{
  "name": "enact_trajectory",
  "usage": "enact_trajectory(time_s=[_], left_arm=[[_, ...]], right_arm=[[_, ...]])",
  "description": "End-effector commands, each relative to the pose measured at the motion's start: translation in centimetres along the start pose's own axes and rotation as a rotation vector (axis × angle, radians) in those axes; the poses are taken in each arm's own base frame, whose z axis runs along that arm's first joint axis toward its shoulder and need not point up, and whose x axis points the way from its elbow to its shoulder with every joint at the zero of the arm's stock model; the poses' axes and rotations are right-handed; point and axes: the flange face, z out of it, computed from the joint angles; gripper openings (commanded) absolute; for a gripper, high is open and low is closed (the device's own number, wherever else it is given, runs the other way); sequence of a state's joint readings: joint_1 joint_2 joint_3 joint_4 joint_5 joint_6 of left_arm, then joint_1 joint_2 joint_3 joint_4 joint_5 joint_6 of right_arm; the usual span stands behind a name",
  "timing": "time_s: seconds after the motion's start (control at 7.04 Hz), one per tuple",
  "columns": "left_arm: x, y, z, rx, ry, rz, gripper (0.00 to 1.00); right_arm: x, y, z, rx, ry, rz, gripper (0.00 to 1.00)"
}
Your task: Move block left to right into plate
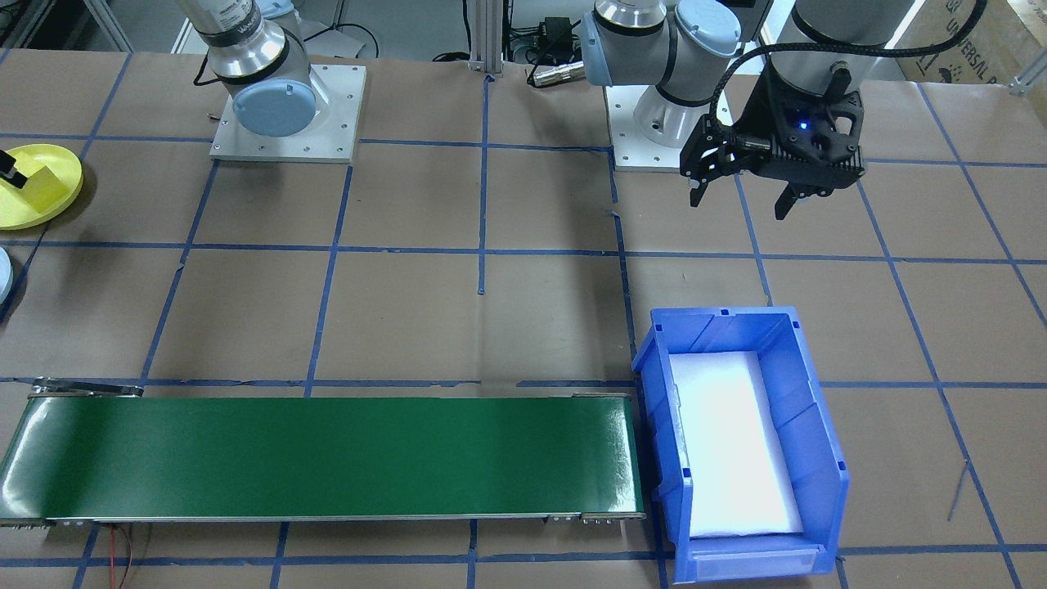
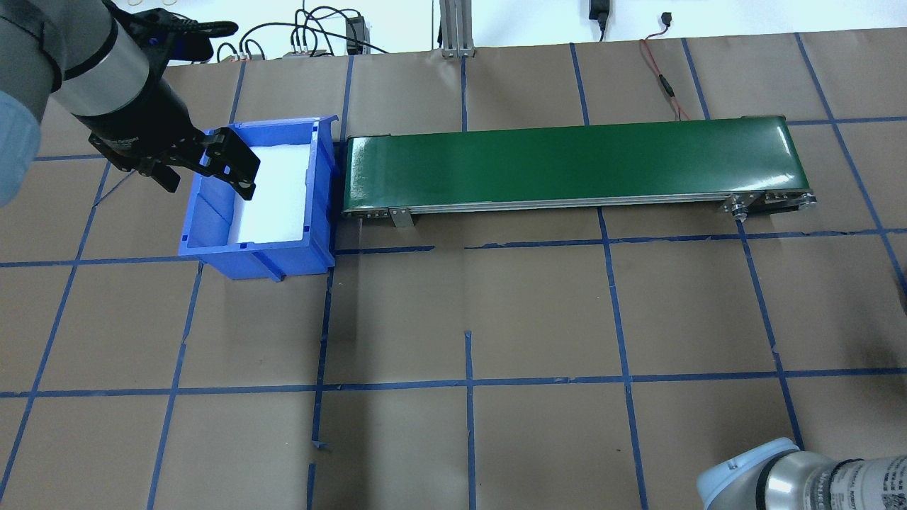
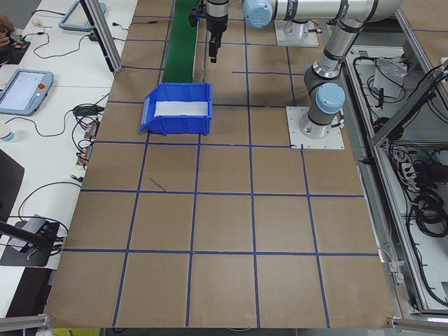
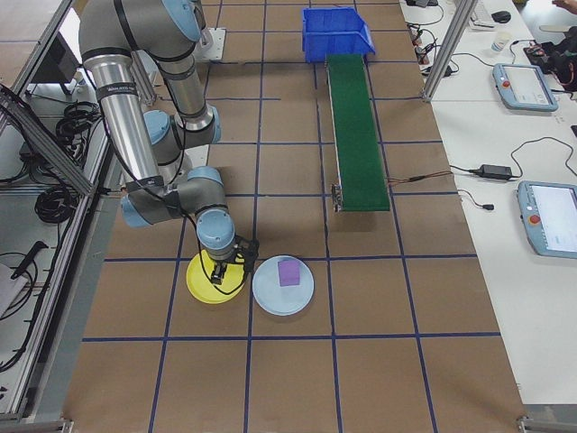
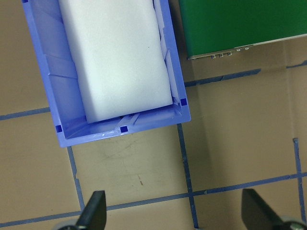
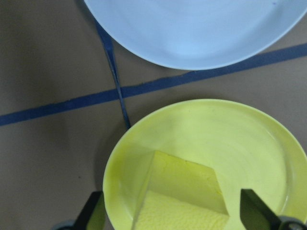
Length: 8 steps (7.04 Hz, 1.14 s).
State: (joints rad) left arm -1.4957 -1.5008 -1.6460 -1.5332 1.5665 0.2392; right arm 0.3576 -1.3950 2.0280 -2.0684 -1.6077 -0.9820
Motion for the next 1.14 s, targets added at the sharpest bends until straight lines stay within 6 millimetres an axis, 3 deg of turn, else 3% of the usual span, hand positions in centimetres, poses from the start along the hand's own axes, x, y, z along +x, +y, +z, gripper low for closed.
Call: enact_trajectory(time_s=[0.0,0.14,0.57,0.71,0.99], left_arm=[[0.0,0.0,0.0,0.000,-0.001,0.000,1.00],[0.1,0.0,0.0,-0.001,-0.004,0.003,1.00],[0.2,0.1,-0.1,-0.004,-0.008,0.005,1.00],[0.2,0.1,-0.1,-0.005,-0.008,0.005,1.00],[0.1,0.2,-0.2,-0.003,-0.010,0.003,1.00]], right_arm=[[-11.6,-9.2,-3.1,0.042,0.069,-0.058,1.00],[-20.4,-12.5,-5.6,0.077,0.120,-0.118,1.00],[-39.2,-13.2,-6.7,0.084,0.031,-0.164,1.00],[-44.9,-12.7,-8.7,0.070,0.030,-0.204,1.00],[-56.3,-9.8,-16.1,0.089,0.040,-0.279,1.00]])
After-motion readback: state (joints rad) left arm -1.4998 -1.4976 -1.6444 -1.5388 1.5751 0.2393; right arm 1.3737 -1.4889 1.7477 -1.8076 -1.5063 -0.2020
